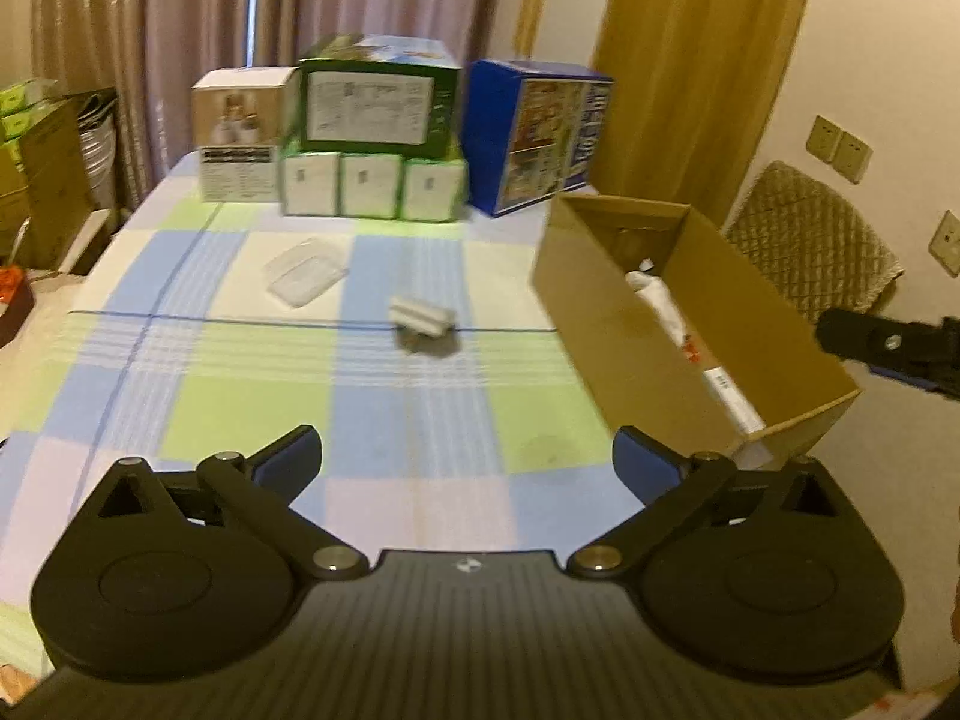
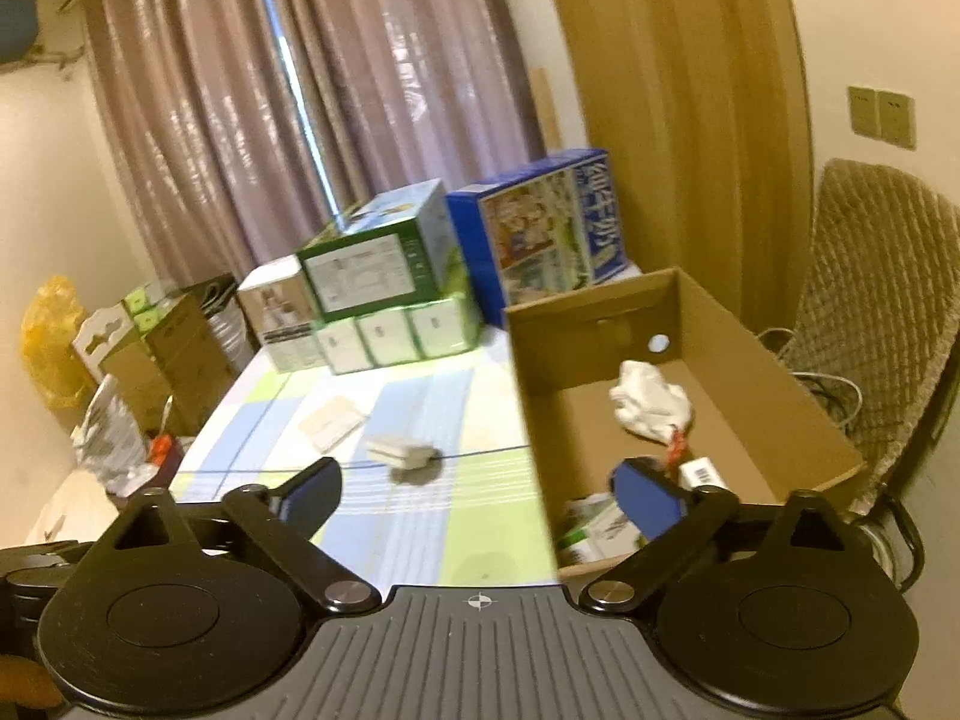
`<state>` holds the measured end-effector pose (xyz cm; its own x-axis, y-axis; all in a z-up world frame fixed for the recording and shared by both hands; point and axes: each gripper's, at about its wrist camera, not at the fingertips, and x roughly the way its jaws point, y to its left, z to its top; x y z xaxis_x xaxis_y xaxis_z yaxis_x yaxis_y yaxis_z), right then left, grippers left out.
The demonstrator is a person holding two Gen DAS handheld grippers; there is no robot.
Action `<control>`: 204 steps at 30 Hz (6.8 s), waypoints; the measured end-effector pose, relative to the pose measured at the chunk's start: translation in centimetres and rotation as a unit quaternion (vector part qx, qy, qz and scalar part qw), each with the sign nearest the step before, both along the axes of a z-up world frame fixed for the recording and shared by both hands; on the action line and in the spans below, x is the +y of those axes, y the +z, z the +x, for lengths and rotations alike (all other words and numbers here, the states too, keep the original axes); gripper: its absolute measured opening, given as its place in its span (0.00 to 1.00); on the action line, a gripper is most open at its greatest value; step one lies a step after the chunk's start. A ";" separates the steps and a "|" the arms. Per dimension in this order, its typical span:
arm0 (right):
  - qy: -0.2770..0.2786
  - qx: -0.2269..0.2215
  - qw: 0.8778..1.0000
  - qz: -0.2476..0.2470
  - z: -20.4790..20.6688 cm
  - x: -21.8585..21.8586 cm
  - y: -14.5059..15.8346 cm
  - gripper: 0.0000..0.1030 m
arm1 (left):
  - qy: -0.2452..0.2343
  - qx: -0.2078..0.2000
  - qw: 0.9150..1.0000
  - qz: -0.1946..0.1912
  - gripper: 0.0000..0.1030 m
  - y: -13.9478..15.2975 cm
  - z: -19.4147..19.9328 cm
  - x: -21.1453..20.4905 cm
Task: Organize objects
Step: 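Move both tools back over the table toward the remaining items, then grasp the white night-light with the right tool while the left tool grasps the clear container, then lift and carry the container and night-light toward the cardboard box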
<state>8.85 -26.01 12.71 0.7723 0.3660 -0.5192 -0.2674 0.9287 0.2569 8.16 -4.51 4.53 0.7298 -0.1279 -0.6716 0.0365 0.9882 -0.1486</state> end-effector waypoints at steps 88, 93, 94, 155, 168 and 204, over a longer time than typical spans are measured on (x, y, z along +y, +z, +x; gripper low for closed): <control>-0.016 0.092 0.995 -0.031 24.9 19.9 -20.0 0.84 | 0.061 0.000 0.997 0.055 0.98 -13.2 20.9 16.0; -0.020 0.104 0.994 -0.037 25.6 19.9 -20.7 0.69 | 0.057 0.007 0.996 0.064 0.98 -13.8 21.4 15.9; -0.019 0.103 0.994 -0.039 25.6 19.9 -20.7 0.69 | 0.058 0.007 0.996 0.064 0.98 -13.9 21.5 15.9; 0.023 0.056 0.995 -0.076 24.4 17.8 -17.9 0.68 | -0.022 0.043 0.995 0.092 0.50 -15.4 25.2 11.2; 0.000 0.061 0.997 -0.053 12.7 12.8 -11.5 0.68 | 0.039 0.024 0.998 0.034 0.50 -7.8 15.2 8.4; -0.122 0.000 0.991 -0.047 -4.4 -7.9 -1.7 0.69 | -0.073 0.007 0.997 -0.016 0.50 1.0 -1.8 -10.5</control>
